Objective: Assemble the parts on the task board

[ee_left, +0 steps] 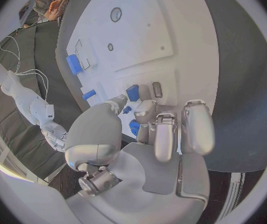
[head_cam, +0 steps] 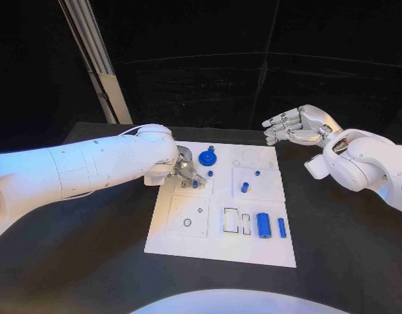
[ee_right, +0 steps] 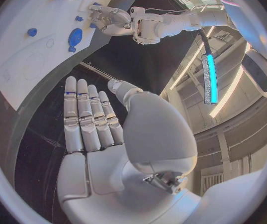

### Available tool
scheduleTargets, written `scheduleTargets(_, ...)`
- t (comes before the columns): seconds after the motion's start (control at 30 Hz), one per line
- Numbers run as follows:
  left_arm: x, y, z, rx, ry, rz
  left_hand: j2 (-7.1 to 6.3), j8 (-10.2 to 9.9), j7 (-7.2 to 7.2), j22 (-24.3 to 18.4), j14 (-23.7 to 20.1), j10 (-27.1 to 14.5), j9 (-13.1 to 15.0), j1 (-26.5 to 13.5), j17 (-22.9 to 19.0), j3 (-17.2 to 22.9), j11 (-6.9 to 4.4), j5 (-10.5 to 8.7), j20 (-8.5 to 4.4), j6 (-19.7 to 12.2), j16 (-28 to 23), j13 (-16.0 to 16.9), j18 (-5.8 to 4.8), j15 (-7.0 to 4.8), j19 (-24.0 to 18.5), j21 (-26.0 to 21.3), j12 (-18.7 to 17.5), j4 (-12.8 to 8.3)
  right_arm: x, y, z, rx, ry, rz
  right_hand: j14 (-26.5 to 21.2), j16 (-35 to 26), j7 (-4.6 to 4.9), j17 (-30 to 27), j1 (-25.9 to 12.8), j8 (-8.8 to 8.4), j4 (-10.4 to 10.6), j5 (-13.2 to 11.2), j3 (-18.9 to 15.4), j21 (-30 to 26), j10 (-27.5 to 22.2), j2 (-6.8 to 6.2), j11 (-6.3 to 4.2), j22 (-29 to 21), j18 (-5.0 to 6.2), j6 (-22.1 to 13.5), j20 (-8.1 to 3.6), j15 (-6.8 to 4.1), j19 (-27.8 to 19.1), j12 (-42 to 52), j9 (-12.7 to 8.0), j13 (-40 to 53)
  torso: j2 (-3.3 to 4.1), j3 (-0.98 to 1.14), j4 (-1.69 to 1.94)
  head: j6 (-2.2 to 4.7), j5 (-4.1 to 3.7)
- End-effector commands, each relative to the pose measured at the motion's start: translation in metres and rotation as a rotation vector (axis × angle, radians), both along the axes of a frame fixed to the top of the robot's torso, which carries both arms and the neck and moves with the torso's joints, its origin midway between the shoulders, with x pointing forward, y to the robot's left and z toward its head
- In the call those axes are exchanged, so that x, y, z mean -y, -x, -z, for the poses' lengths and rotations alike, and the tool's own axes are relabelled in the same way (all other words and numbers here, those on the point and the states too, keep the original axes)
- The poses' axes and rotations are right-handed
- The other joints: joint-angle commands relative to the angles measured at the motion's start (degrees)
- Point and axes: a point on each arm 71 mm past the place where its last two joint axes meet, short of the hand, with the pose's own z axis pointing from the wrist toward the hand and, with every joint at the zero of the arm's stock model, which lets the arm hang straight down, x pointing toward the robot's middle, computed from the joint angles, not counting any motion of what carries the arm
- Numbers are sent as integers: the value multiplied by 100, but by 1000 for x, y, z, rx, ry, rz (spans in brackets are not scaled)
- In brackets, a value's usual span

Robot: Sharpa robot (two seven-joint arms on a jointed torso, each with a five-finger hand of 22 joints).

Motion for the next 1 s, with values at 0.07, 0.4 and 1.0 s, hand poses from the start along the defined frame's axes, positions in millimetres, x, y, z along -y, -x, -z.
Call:
scheduleTargets(0.07,-2,0,-5,18,73,-35,-32,-51,27,-137,603,-67,4,-88,1509,-341,5,-159,-19,-46,36,-155,-7,-28,-38,-82,-98,7,0,-1,-1,3,-5,-8,-45,-38,10,-9,-55,-27,-20,11,-11,-20,-30,6,5,-9,-16,-51,39,17,6,-1,-3,-6,-2,-6,3,10,-16)
scheduleTargets(0.4,-5,-10,-37,36,180,-81,130,-541,307,-525,603,-397,-247,299,1509,-1016,233,-292,105,-788,36,-552,60,143,-201,-377,-338,5,-1,-3,0,1,-5,-9,-45,-38,10,-9,-55,-27,-20,11,-11,-20,-30,6,5,-9,-16,-51,39,17,6,-1,-3,-6,3,2,-2,30,-29)
scheduleTargets(1.0,-29,-45,-56,41,103,-90,448,-758,414,-597,603,-450,-588,988,1509,-1487,334,-286,232,-774,36,-578,92,241,-224,-460,-270,-51,-3,-4,1,-1,-5,-11,-51,-37,12,-9,-65,-27,-18,9,-14,-28,-34,10,7,-13,-16,-56,42,19,6,1,-3,-5,9,-3,5,66,-33)
